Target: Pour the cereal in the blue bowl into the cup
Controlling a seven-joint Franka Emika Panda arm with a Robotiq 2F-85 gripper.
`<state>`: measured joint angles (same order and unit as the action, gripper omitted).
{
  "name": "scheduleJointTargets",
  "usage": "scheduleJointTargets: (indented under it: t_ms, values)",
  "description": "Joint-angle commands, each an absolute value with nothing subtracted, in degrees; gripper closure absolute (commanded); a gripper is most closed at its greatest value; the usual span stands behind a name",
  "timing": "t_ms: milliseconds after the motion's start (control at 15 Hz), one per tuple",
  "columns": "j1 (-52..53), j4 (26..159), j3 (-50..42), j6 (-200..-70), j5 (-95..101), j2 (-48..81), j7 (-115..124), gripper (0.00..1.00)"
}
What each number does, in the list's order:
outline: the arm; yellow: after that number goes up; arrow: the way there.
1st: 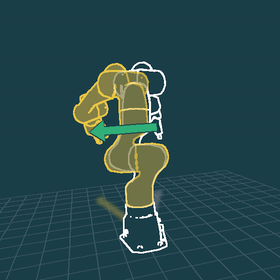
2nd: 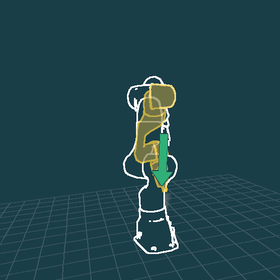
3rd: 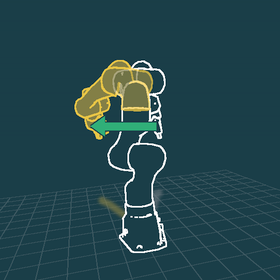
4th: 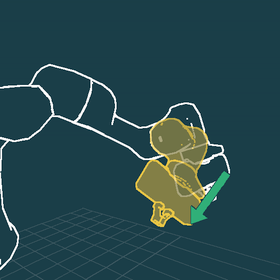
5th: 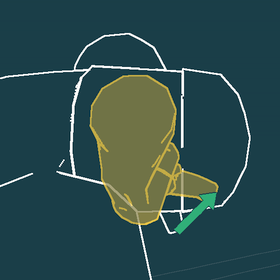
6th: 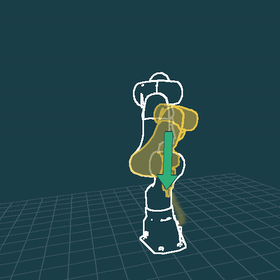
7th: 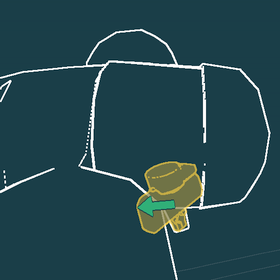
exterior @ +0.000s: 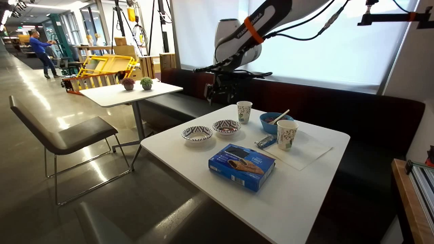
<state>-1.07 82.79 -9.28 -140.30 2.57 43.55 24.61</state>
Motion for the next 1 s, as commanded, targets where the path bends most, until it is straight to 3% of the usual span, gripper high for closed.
scheduleJointTargets:
  t_ms: [0,933]
  values:
    - [-0.81,73.72,-9.56,-137.54,3.63,51.77,21.15,0.0]
    - [-3.29,60.75,-8.56,-126.98,7.31,62.8,0.88,0.0]
